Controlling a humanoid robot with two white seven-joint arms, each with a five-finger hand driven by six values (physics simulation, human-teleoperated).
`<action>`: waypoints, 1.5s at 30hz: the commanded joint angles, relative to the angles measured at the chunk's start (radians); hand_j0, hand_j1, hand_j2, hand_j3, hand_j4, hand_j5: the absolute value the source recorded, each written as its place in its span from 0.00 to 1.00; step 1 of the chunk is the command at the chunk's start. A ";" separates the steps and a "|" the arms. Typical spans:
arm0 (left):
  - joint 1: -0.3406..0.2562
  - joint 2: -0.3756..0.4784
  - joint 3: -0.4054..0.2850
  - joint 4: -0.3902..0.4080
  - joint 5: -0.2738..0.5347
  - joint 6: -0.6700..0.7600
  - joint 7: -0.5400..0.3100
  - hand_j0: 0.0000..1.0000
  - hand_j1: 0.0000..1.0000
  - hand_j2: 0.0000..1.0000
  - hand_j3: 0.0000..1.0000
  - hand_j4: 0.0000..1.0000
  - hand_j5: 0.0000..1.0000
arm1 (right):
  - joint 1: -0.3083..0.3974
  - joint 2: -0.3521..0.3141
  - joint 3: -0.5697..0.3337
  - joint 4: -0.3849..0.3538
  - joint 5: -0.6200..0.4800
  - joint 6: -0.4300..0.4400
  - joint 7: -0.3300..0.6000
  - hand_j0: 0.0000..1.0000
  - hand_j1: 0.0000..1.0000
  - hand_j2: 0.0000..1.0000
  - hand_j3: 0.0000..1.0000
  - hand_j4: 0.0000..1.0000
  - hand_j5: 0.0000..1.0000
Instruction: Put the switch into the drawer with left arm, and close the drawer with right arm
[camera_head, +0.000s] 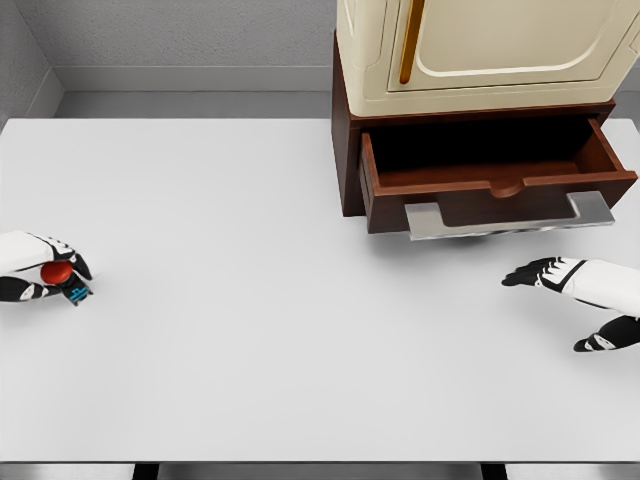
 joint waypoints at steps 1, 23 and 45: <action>0.000 0.002 0.000 0.000 0.005 0.001 0.000 0.44 0.44 0.44 0.44 0.44 0.44 | 0.000 -0.002 0.000 0.000 -0.007 0.002 -0.001 1.00 1.00 1.00 1.00 1.00 1.00; 0.000 -0.078 0.000 -0.189 0.259 0.001 0.000 0.29 0.29 0.29 0.29 0.29 0.29 | -0.002 -0.008 0.000 0.000 -0.007 0.002 -0.001 1.00 1.00 1.00 1.00 1.00 1.00; -0.124 -0.405 -0.065 -0.221 0.321 0.001 0.000 0.29 0.29 0.29 0.29 0.29 0.29 | -0.002 -0.010 0.000 0.000 -0.007 0.002 -0.001 1.00 1.00 1.00 1.00 1.00 1.00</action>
